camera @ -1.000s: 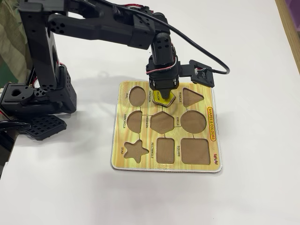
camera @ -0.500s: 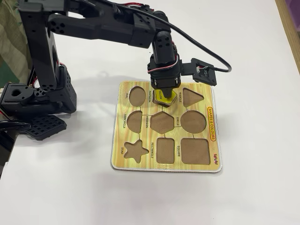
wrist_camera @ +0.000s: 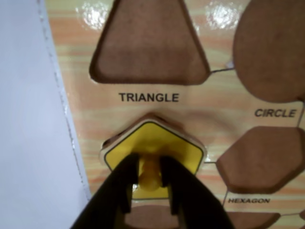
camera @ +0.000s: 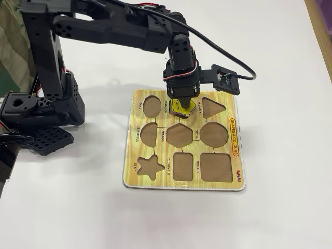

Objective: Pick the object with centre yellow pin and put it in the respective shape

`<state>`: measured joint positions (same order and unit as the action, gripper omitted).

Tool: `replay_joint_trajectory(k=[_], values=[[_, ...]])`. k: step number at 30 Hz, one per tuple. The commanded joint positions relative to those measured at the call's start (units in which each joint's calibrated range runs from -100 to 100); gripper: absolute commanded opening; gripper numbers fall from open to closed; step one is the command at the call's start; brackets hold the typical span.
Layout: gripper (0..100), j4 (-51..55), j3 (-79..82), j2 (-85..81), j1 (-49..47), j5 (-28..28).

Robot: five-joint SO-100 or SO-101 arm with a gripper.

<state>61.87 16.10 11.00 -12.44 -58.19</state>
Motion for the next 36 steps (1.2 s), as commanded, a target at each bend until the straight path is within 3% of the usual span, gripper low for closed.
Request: replay_joint_trajectory(k=[1,8,15,36], values=[[2,-0.7,-3.1,-0.8,0.6,-0.1],[2,-3.4,-3.0,-0.9,0.5,-0.1],[16,-8.7,-2.2,-1.0,-0.2,0.0],[16,-8.9,-0.2,-1.6,-0.2,0.3]])
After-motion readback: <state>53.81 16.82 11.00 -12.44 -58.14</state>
